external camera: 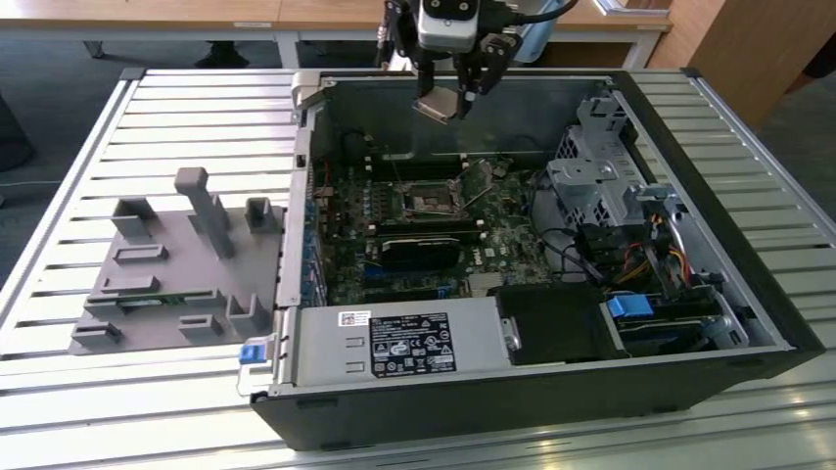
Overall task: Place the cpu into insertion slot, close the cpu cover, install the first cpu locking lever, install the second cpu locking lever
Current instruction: 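Place the cpu into insertion slot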
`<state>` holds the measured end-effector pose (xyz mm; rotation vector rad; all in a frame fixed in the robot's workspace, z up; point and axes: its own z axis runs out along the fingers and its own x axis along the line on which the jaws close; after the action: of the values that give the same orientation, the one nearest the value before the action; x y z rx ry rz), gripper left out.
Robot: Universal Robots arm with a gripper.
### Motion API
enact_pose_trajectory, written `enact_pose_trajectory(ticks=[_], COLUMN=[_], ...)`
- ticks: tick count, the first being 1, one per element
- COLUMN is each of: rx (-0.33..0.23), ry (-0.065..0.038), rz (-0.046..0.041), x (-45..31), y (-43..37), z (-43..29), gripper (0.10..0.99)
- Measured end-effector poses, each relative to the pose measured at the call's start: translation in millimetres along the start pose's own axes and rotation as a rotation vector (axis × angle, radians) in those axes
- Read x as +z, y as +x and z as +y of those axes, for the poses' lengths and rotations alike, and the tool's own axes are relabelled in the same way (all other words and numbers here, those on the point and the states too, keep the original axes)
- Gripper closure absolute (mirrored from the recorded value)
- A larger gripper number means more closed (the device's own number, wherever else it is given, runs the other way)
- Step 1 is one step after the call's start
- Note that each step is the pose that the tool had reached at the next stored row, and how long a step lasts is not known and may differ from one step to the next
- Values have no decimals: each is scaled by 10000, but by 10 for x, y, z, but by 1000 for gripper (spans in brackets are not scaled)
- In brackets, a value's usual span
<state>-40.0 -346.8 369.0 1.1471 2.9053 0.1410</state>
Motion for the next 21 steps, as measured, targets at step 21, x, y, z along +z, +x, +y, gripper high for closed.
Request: enact_pose_trajectory(ticks=[21], rx=[706], ry=[-14], rz=[-63], x=[7], y=[3], z=[-3], gripper=[545])
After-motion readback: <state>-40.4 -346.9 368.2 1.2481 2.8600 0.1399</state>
